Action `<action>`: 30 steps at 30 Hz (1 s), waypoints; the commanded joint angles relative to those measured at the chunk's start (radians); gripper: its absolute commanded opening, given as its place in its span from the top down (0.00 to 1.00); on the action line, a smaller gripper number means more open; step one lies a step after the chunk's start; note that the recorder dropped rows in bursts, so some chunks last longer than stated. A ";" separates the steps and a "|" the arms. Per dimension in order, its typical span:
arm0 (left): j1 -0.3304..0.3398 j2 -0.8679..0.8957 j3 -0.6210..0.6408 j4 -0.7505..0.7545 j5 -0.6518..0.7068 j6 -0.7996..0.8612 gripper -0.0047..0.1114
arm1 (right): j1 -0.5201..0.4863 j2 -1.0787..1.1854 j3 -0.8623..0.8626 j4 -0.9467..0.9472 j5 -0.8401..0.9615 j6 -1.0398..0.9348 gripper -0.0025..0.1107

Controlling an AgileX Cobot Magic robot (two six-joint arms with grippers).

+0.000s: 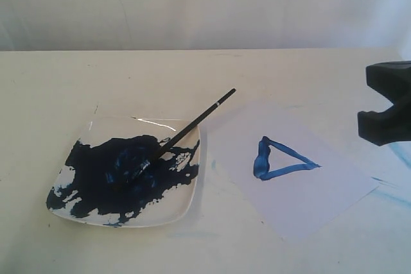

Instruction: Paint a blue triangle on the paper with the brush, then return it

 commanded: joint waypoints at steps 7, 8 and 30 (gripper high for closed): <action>-0.094 -0.005 0.004 -0.001 0.006 -0.001 0.96 | -0.022 -0.168 0.005 -0.010 -0.006 -0.010 0.98; -0.094 -0.005 0.004 -0.001 0.006 -0.001 0.96 | -0.036 -0.191 0.005 -0.010 -0.011 -0.010 0.98; -0.094 -0.005 0.004 -0.001 0.006 -0.001 0.96 | -0.310 -0.534 0.005 0.054 0.025 -0.010 0.98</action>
